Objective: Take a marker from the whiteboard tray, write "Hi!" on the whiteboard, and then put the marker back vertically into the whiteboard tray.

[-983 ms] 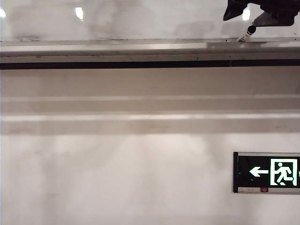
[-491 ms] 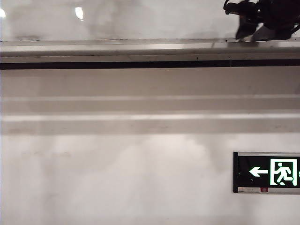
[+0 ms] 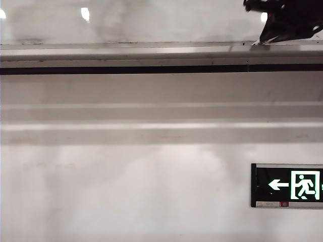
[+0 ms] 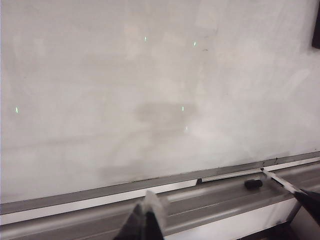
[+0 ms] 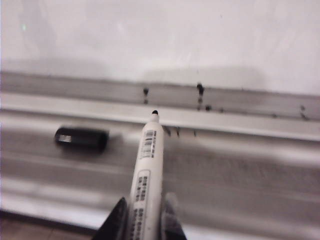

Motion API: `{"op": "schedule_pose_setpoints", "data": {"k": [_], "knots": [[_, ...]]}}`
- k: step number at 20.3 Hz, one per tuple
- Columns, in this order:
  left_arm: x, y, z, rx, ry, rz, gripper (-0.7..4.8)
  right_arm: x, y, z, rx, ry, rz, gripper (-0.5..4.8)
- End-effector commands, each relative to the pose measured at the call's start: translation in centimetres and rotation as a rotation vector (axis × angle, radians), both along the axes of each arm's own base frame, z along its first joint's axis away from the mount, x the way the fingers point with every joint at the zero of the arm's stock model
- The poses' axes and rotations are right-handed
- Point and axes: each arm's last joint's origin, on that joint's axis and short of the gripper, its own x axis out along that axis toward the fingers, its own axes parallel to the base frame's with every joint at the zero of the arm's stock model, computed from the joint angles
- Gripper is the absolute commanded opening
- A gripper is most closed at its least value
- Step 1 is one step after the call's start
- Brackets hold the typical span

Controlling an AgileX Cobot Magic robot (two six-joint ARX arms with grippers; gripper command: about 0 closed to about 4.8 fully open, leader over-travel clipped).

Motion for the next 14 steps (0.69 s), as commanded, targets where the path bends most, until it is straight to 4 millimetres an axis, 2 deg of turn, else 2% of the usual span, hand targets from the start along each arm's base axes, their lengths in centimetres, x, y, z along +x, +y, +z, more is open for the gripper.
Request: {"op": "schedule_pose_setpoints", "data": {"k": [1, 4, 6, 10, 14], "knots": [[-0.2, 0.0, 0.3, -0.008, -0.026, -0.005, -0.05, -2.1, -0.5, 1.1, -0.004, 0.032, 0.005, 0.07], [-0.2, 0.0, 0.7, -0.017, -0.057, -0.006, -0.05, -4.0, -0.9, 3.0, 0.015, -0.023, 0.037, 0.0], [-0.6, 0.0, 1.3, -0.032, -0.118, -0.045, -0.05, -5.2, -0.4, 5.1, 0.033, -0.087, 0.082, -0.02], [-1.2, 0.2, 2.9, -0.054, -0.199, -0.064, -0.05, -6.3, 2.1, 10.3, 0.08, -0.22, 0.162, -0.02], [-1.6, 0.4, 3.5, -0.059, -0.218, -0.037, -0.05, -6.5, 5.8, 14.9, 0.14, -0.306, 0.205, -0.02]]}}
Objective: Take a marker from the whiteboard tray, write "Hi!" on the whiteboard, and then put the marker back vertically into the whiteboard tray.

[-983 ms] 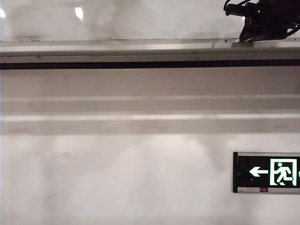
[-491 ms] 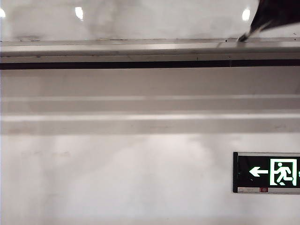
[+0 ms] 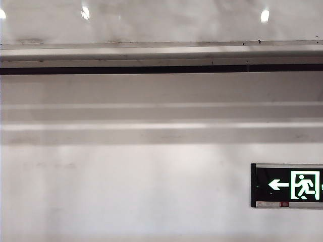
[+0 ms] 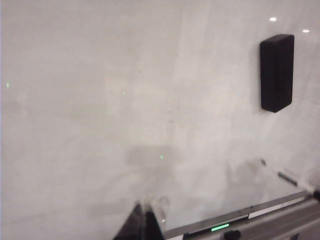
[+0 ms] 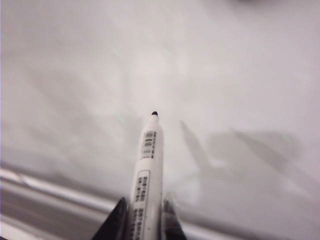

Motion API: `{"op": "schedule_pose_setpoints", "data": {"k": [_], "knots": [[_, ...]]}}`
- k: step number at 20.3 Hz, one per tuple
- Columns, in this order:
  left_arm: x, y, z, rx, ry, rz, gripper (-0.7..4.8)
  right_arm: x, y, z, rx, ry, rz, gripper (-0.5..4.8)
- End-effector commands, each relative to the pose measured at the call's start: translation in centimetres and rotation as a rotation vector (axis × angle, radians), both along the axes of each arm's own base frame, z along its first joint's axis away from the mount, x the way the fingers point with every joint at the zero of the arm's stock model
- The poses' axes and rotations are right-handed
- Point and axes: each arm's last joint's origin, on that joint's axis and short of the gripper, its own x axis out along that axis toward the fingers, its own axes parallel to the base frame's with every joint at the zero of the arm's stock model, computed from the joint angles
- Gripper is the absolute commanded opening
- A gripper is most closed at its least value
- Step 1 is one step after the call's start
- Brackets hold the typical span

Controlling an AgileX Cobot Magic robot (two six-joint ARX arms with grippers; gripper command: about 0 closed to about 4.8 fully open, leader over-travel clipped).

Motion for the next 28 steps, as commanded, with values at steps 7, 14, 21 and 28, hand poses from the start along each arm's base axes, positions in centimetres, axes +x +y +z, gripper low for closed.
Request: {"op": "schedule_pose_setpoints", "data": {"k": [7, 14, 21, 28], "knots": [[-0.4, 0.5, 0.0, 0.064, 0.059, 0.131, -0.05, 2.7, 10.3, 7.0, -0.027, -0.168, 0.11, -0.02], [-1.1, 0.7, 0.6, 0.103, -0.025, 0.141, -0.05, 4.3, 15.7, 9.0, -0.1, -0.228, 0.011, -0.02], [-2.2, 1.0, 1.3, 0.08, -0.084, 0.142, -0.05, 4.9, 18.5, 8.1, -0.158, -0.226, -0.042, -0.02], [-2.2, 1.0, 1.3, 0.081, -0.084, 0.134, -0.05, 6.3, 18.5, 7.5, -0.173, -0.229, -0.078, -0.02]]}}
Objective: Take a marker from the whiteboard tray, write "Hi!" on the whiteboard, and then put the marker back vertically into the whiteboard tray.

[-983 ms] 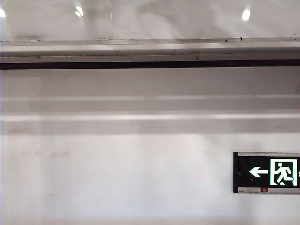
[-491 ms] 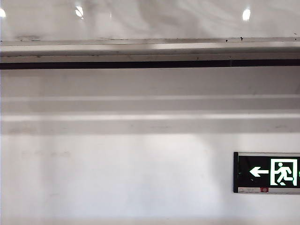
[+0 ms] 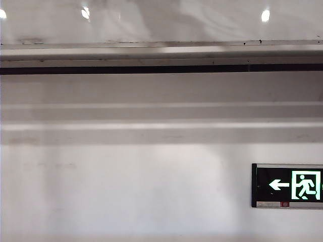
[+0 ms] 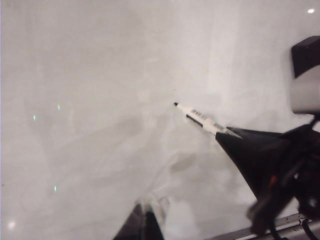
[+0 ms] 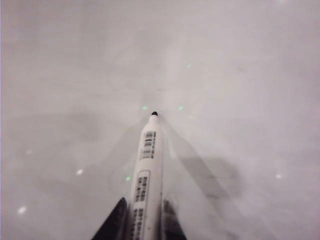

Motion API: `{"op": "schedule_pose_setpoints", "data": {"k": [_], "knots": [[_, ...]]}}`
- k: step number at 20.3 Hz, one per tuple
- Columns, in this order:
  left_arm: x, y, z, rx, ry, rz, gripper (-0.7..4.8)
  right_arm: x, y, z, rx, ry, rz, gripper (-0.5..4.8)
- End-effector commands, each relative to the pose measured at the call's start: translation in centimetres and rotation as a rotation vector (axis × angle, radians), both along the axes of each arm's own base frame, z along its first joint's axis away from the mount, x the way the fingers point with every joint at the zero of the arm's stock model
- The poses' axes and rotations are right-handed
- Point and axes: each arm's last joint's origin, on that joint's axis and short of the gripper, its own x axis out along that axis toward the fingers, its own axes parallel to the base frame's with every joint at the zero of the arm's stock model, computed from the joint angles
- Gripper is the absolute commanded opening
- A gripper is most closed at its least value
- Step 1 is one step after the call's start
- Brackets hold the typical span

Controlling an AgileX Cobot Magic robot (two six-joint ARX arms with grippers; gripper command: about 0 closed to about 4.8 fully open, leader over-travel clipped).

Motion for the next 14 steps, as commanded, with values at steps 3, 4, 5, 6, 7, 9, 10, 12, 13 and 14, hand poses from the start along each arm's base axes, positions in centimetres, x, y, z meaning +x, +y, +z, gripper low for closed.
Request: {"op": "schedule_pose_setpoints", "data": {"k": [3, 4, 5, 6, 7, 9, 10, 12, 13, 14], "knots": [[-0.2, 0.0, 0.2, 0.005, -0.015, -0.035, -0.05, 0.5, -0.1, 0.1, 0.025, -0.026, -0.012, -0.02], [-0.2, -0.1, 0.2, 0.008, -0.015, -0.042, -0.05, 0.7, -0.2, 0.1, 0.023, -0.025, -0.017, -0.02], [-0.2, -0.1, 0.2, 0.009, -0.014, -0.047, -0.05, 0.9, -0.4, 0.0, 0.02, -0.022, -0.023, -0.02], [-0.2, -0.1, 0.2, 0.009, -0.014, -0.047, -0.05, 0.9, -0.3, 0.0, 0.016, -0.019, -0.022, -0.02], [-0.2, -0.1, 0.2, 0.009, -0.015, -0.047, -0.05, 0.9, -0.3, -0.1, 0.013, -0.016, -0.023, -0.02], [-0.2, -0.1, 0.2, 0.009, -0.014, -0.047, -0.05, 0.9, -0.3, -0.2, 0.0, -0.004, -0.024, -0.02], [-0.2, -0.1, 0.2, 0.009, -0.015, -0.047, -0.05, 0.8, -0.2, -0.3, -0.007, 0.002, -0.023, -0.02], [-0.2, -0.1, 0.2, 0.009, -0.015, -0.047, -0.05, 0.9, -0.1, -0.7, -0.039, 0.037, -0.022, -0.02], [-0.2, -0.1, 0.2, 0.009, -0.015, -0.047, -0.05, 1.0, -0.1, -1.0, -0.061, 0.055, -0.022, -0.02], [-0.2, -0.1, 0.2, 0.009, -0.015, -0.047, -0.05, 1.0, -0.1, -1.2, -0.075, 0.07, -0.022, -0.02]]}}
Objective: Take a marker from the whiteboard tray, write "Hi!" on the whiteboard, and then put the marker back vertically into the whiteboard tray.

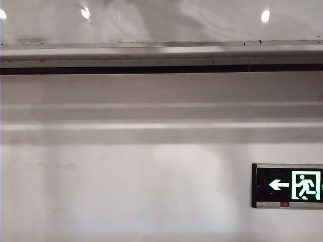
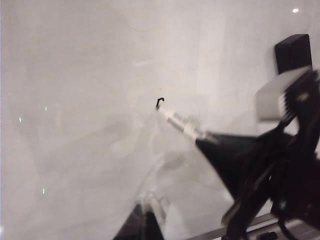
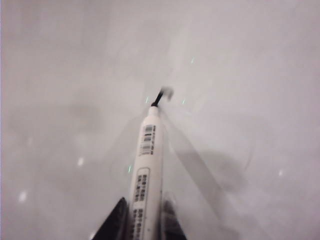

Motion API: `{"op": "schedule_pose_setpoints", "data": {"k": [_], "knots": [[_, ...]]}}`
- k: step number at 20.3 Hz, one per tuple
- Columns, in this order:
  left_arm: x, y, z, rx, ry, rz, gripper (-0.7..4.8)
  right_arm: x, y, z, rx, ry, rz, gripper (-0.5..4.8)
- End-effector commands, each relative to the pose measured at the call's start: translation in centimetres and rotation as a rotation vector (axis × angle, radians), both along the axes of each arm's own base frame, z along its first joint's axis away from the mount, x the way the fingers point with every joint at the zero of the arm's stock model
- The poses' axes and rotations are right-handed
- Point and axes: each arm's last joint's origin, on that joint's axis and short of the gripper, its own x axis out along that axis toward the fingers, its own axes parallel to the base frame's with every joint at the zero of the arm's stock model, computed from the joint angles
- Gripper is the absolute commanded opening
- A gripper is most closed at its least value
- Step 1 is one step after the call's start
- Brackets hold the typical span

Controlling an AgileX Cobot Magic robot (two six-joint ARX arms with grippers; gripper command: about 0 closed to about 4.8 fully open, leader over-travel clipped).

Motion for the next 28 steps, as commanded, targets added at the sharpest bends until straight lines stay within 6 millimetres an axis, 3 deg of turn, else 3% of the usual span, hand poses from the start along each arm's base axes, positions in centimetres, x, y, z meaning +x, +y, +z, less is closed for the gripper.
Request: {"op": "schedule_pose_setpoints", "data": {"k": [1, 11, 17, 28], "knots": [[-0.2, 0.0, 0.2, -0.002, -0.012, -0.005, -0.05, 0.0, -0.2, -0.5, -0.032, 0.056, -0.026, -0.01], [-0.2, 0.0, 0.2, -0.002, -0.012, -0.005, -0.05, 0.1, -0.1, -1.7, -0.081, 0.163, -0.03, -0.01], [-0.3, 0.1, 0.2, -0.002, -0.01, -0.005, -0.05, -1.5, -0.4, 0.1, -0.084, 0.079, -0.002, -0.01], [-0.4, 0.1, 0.2, -0.002, -0.012, -0.005, -0.05, -0.6, -0.8, 0.6, -0.05, 0.012, 0.015, -0.01]]}}
